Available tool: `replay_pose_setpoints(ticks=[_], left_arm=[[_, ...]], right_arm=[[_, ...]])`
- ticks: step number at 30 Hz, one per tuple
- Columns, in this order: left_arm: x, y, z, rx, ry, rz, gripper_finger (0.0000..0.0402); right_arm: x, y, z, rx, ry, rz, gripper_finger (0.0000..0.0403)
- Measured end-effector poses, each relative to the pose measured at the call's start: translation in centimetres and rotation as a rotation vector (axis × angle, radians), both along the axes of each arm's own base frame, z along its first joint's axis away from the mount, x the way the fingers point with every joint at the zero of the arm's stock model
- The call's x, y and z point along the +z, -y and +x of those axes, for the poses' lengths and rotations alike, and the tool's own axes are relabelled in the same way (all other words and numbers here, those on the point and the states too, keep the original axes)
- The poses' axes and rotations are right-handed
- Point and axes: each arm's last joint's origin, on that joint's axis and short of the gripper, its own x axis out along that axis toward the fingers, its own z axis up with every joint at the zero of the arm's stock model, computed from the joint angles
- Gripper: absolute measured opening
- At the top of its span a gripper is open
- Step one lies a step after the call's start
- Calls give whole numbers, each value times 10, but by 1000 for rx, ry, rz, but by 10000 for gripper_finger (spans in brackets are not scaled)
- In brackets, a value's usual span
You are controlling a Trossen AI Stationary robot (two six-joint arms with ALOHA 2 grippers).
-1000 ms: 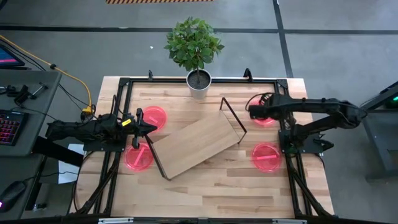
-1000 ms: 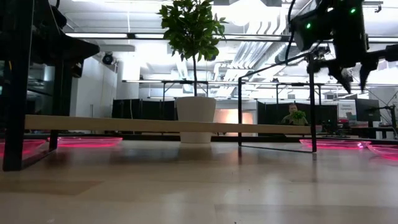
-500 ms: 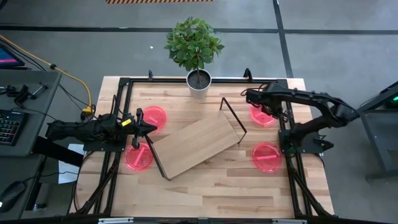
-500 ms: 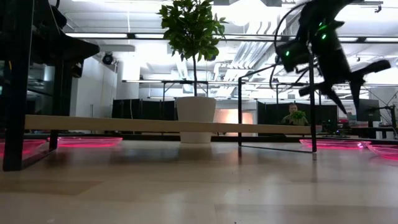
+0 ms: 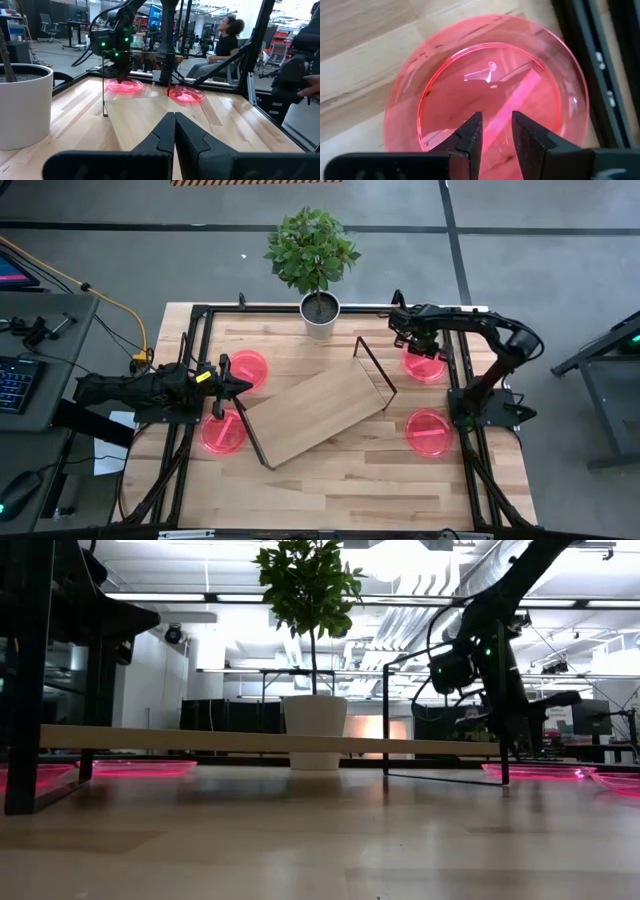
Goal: Place and stack plates onto a shelf
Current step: Put the pink plate on the shelf
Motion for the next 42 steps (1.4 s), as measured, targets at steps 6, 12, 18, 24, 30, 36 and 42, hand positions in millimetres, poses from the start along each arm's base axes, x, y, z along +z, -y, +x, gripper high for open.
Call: replay_pose_setpoints(ticks=[6, 12, 18, 24, 30, 36, 42], left_arm=[[0, 0, 0, 0, 0, 0, 0], [0, 0, 0, 0, 1, 0, 0], [0, 0, 0, 0, 0, 0, 0], [0, 0, 0, 0, 0, 0, 0], [0, 0, 0, 0, 0, 0, 0], [0, 0, 0, 0, 0, 0, 0], [0, 0, 0, -1, 0, 0, 0]], right_arm=[[-12, 6, -2, 23, -44, 37, 49], [-18, 14, 3, 48, -14, -13, 4], [-19, 24, 12, 81, 78, -112, 1], [-17, 37, 26, 138, 219, -226, 1], [4, 38, 24, 196, 208, -258, 0], [36, 13, 4, 215, 12, -278, 0], [23, -15, -21, 220, 41, -242, 0]])
